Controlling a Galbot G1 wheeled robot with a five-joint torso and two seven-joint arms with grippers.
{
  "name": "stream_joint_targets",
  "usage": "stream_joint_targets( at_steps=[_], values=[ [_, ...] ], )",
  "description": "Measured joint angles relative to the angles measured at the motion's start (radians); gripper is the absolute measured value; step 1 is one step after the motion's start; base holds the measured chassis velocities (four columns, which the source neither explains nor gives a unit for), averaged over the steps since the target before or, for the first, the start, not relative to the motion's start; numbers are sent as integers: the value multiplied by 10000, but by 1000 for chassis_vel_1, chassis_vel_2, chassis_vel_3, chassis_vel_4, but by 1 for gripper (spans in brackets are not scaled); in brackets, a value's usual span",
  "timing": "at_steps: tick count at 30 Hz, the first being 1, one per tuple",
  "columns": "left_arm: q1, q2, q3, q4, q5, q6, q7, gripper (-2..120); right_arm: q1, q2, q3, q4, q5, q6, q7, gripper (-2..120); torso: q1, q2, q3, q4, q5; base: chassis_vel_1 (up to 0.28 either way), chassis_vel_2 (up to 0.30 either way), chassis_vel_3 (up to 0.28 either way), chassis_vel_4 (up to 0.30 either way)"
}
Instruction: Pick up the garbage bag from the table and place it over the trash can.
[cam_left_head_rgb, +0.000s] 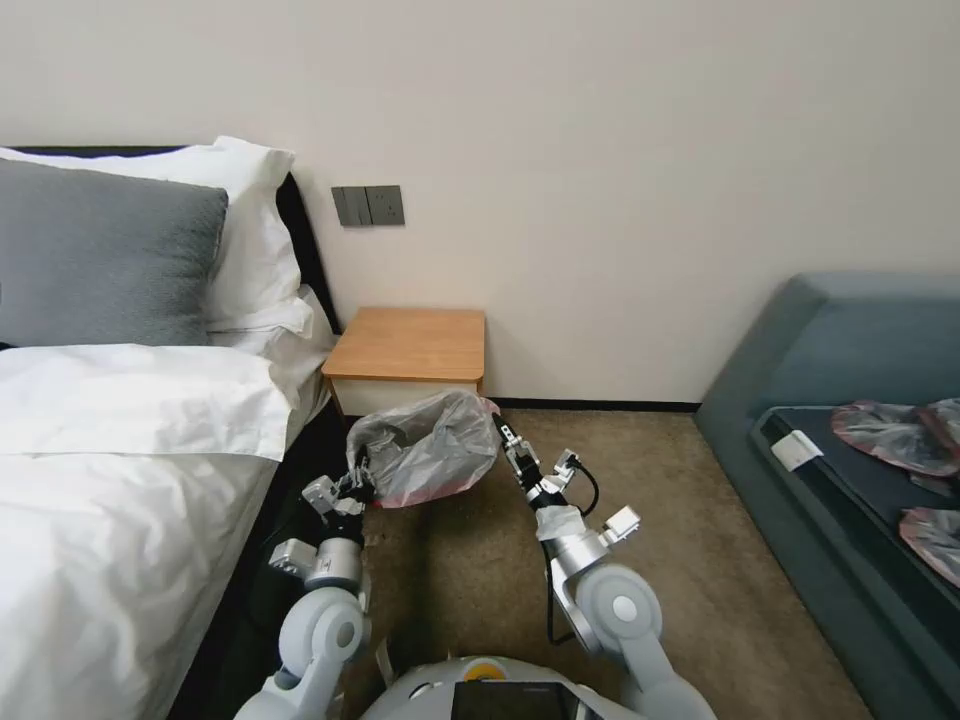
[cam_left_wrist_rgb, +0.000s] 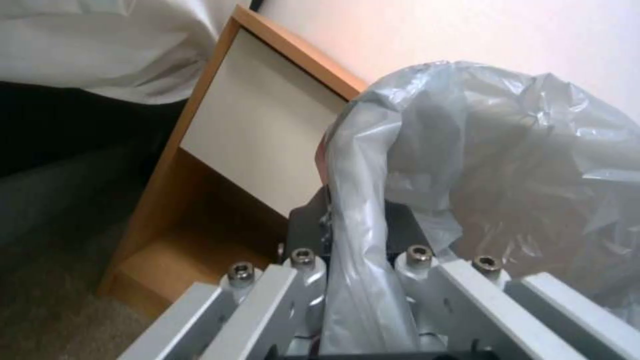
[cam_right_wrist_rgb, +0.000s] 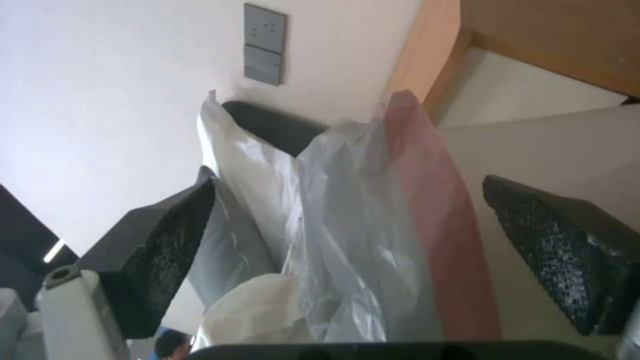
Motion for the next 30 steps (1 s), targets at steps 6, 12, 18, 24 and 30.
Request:
stream_joint_targets(
  at_steps=[6,12,18,24,30],
  values=[
    [24,-20,24,-31,0,24,-4,6,22,102,-30,-64,-142,8,-128,93,0,0,0,0,0,0,0,0,0],
    [33,-34,56,-62,0,30,-1,6,68,101,-28,-101,-244,61,-166,70,0,0,0,0,0,0,0,0,0],
    [35,-51,70,-63,2,31,2,6,108,116,-26,-133,-265,89,-167,53,0,0,0,0,0,0,0,0,0],
    [63,-56,70,-65,-10,31,7,6,158,145,19,-197,-325,133,-226,26,1,0,0,0,0,0,0,0,0],
    [82,-54,43,-102,-115,31,7,6,216,166,84,-232,-416,169,-301,12,1,0,0,-1,0,0,0,0,0]
  ],
)
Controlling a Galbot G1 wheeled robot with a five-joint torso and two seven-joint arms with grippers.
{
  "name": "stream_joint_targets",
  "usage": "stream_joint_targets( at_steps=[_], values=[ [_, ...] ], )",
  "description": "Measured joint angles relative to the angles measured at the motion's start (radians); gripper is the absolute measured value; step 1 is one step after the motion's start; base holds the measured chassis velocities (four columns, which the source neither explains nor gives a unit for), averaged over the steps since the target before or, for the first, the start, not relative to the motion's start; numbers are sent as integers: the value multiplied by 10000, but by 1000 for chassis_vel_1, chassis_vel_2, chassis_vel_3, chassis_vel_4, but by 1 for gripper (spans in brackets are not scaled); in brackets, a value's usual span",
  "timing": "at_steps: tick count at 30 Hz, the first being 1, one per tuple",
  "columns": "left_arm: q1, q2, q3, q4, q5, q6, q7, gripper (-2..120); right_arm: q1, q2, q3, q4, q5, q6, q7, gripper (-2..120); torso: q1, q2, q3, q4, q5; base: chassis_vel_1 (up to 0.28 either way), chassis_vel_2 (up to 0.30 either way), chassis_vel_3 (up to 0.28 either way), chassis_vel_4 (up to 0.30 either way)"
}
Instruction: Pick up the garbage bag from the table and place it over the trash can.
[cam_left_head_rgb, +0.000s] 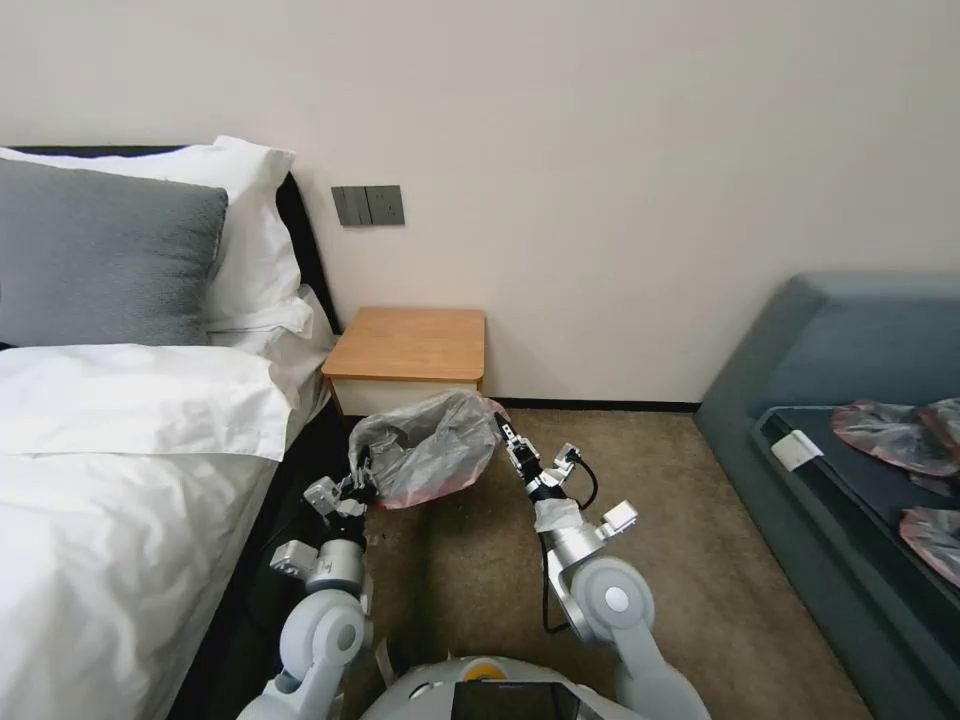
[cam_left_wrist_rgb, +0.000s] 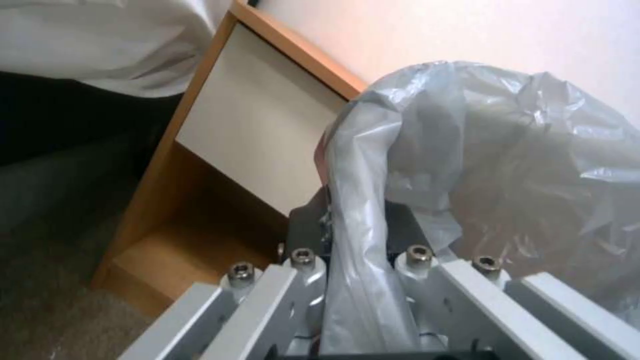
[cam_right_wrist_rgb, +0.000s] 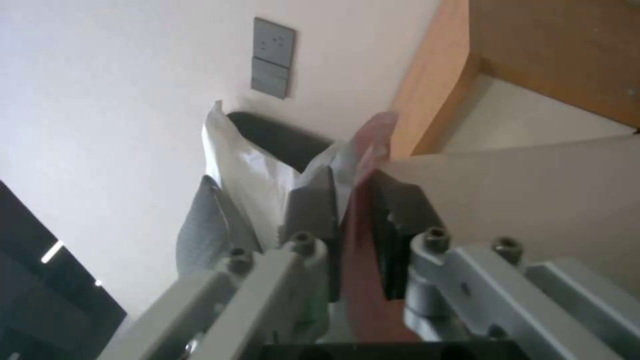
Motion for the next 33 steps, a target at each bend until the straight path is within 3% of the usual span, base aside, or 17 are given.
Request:
stream_joint_targets(
  at_steps=[2,22,33],
  values=[
    [20,15,-29,-35,-165,39,13,6,51,-17,62,-79,-167,1,-113,0,0,0,0,0,0,0,0,0,0],
    [241,314,-192,-302,-594,164,164,6,300,-629,757,-214,-660,-590,-636,0,0,0,-1,0,1,0,0,0,0],
    [271,343,-188,-283,-580,167,173,6,164,-595,1141,-165,-581,-665,-755,0,0,0,-1,0,0,0,0,0,0]
  ],
)
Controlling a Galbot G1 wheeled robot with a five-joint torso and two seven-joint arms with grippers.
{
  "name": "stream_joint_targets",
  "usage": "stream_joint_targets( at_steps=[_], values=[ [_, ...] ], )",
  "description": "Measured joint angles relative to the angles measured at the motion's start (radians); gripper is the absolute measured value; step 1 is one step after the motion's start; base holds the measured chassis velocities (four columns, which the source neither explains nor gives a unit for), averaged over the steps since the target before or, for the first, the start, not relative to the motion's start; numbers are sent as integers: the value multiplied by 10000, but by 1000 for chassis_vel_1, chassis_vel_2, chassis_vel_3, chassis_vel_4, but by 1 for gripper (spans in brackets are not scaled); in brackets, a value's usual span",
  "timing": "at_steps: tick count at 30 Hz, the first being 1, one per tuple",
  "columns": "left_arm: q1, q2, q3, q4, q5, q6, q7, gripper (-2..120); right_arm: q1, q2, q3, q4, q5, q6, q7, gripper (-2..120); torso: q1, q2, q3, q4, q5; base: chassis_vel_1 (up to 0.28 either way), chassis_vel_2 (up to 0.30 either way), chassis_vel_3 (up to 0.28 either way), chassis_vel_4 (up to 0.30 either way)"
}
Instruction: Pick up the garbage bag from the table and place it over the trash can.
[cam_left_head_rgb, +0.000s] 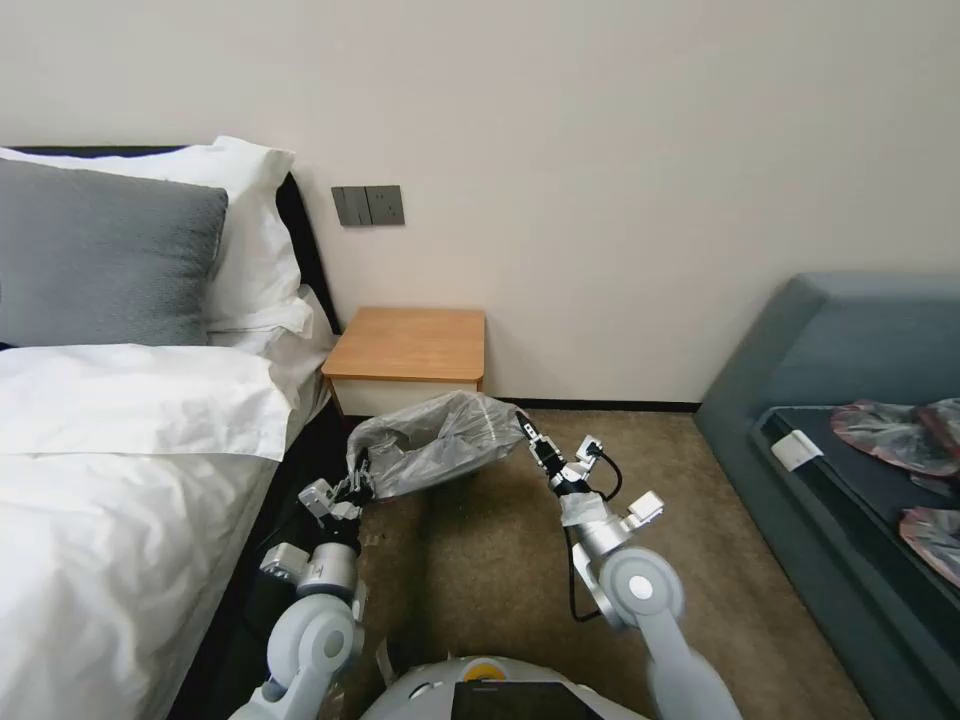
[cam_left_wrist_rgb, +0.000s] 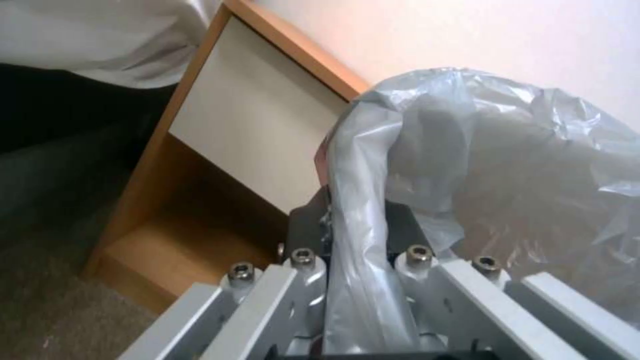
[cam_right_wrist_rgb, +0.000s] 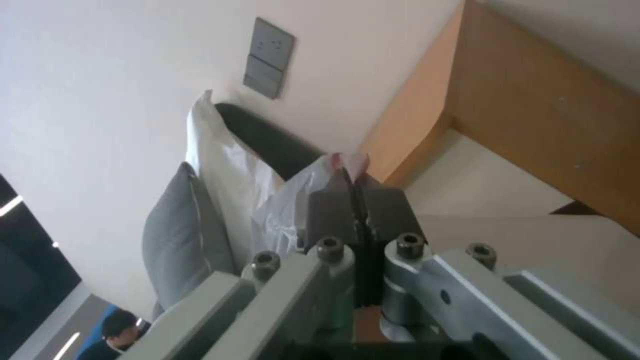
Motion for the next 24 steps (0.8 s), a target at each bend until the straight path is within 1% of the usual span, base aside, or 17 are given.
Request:
stream_joint_targets(
  at_steps=[11,15,18,24],
  values=[
    [-8,-57,68,-160,-35,140,33,6,39,-51,180,-384,45,-34,-54,0,0,0,0,0,0,0,0,0,0],
    [-10,-58,67,-184,-103,206,140,6,64,-26,2,-617,-254,-42,-158,0,0,0,0,0,-1,0,0,0,0],
    [-2,-49,67,-271,-146,279,272,6,267,99,-203,-1138,-746,24,-190,0,0,0,0,1,0,0,0,0,0],
    [45,-47,68,-380,-177,379,454,6,529,87,-144,-1593,-880,110,-180,0,0,0,0,0,0,0,0,0,0]
  ],
)
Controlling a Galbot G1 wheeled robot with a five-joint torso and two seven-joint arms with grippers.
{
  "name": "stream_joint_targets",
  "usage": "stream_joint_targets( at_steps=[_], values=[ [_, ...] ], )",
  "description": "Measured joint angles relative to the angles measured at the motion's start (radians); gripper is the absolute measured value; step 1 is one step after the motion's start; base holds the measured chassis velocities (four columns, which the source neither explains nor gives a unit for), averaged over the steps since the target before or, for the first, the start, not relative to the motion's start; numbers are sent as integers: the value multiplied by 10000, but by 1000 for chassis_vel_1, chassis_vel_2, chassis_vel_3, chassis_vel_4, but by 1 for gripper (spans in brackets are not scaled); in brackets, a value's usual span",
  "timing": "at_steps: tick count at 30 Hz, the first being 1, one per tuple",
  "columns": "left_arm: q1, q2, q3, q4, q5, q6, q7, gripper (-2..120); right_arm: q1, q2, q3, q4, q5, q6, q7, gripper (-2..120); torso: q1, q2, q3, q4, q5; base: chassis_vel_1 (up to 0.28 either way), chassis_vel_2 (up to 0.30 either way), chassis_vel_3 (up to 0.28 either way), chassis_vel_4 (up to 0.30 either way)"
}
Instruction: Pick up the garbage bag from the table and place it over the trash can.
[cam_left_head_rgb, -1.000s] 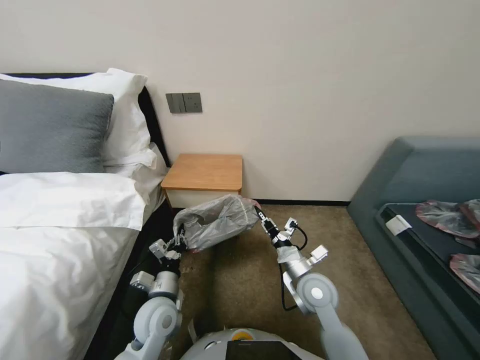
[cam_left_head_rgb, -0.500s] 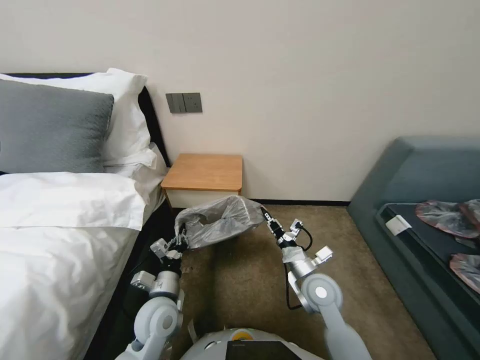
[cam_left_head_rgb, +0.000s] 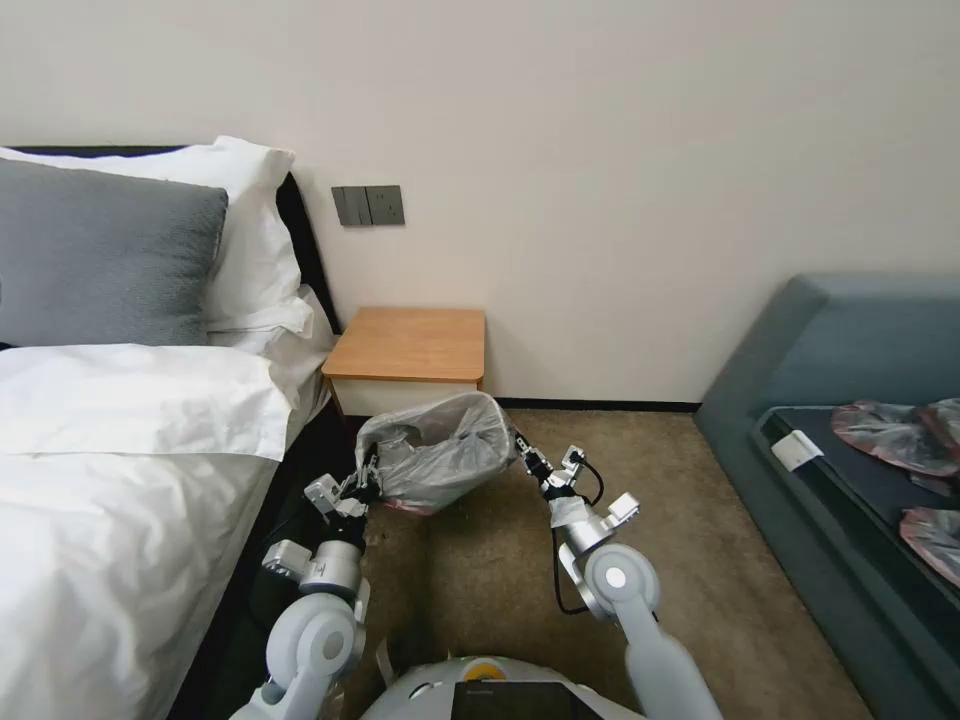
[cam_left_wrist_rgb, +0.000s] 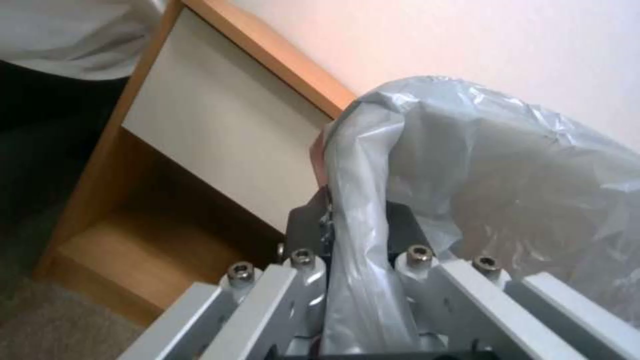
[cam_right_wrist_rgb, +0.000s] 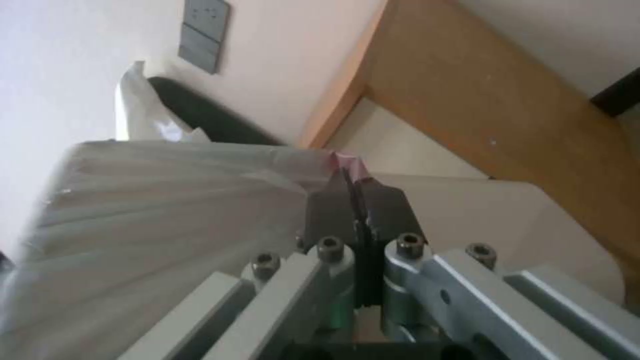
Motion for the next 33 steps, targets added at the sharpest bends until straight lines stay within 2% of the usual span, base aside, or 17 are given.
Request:
stream_joint_targets(
  at_steps=[10,16,20,21,25,26,29,30,33],
  values=[
    [98,-14,-26,-86,-87,74,331,6,493,-53,38,-590,-264,64,15,0,0,0,1,0,1,0,0,0,0],
    [71,-14,-63,-84,-135,74,331,6,331,-127,63,-446,-407,-22,-127,0,0,-1,1,0,1,0,0,0,0],
    [-12,-54,-69,-2,-137,71,218,6,20,-299,145,-231,-533,-83,-260,18,0,0,1,0,0,0,0,0,0],
    [-12,-54,-69,-2,-137,71,218,6,20,-299,145,-231,-533,-83,-260,18,0,0,1,0,0,0,0,0,0],
    [-174,-71,-142,102,-138,67,108,6,-253,-489,348,-141,-534,-93,-409,35,0,0,1,0,1,0,0,0,0],
    [-174,-71,-142,102,-138,67,108,6,-253,-489,348,-141,-534,-93,-409,35,0,0,1,0,1,0,0,0,0],
    [-308,-68,-175,151,-137,67,41,6,-457,-582,693,-80,-444,-116,-590,50,-1,-1,0,-1,0,0,0,0,0],
    [-308,-68,-175,151,-137,67,41,6,-457,-582,693,-80,-444,-116,-590,50,-1,-1,0,-1,0,0,0,0,0],
    [-369,-64,-165,228,193,95,9,6,-650,-726,1011,149,-497,-101,-726,65,-1,-1,0,-1,2,0,0,0,0]
  ],
)
